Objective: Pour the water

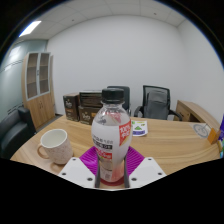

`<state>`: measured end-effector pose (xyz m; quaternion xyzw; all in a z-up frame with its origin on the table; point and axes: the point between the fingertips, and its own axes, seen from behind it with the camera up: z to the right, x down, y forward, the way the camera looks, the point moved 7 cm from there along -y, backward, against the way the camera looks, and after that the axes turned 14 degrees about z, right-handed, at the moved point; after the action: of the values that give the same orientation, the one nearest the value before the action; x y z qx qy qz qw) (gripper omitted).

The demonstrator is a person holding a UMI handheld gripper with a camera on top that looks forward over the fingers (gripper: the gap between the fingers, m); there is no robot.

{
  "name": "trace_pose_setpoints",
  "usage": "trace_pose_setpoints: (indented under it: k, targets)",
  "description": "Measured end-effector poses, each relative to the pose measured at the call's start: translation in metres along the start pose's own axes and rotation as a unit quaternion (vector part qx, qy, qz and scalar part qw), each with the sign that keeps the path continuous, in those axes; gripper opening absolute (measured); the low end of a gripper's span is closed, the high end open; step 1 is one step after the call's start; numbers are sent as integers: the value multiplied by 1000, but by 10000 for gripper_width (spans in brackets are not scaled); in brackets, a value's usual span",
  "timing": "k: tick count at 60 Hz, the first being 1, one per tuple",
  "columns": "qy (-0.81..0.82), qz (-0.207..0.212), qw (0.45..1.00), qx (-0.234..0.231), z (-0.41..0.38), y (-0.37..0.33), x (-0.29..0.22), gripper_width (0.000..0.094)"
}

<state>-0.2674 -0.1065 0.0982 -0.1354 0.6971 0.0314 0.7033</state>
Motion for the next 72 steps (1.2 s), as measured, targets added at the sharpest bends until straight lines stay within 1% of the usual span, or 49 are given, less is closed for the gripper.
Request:
trace_pose_setpoints:
  k: [3,7,8,11,14,18,22,25,29,40,50,61,72]
  targets:
    - [0,10,1000,0,1,-3,4,341]
    - [2,17,1000,2,2,-6,5,393]
    - [5,17,1000,3,3,-6,5,398]
    - [11,14,1000,7,3,-6,5,457]
    - [12,2,1000,8,4,-8,6,509]
    - [11,-29,999,24,7,-13,11,674]
    - [8,-54,998,34,7,-21,11,871]
    - [3,-64,997,43,6,-32,4,843]
    - [-8,-74,995,61,3,-50,-8,865]
    - [-23,-105,989,97,-26,-115,-46,857]
    - [-25,-129,983,127,-59,-171,-70,855]
    - [-6,-127,981,149,-90,-206,-88,857]
    - [-13,-116,980,160,-102,-214,-100,858]
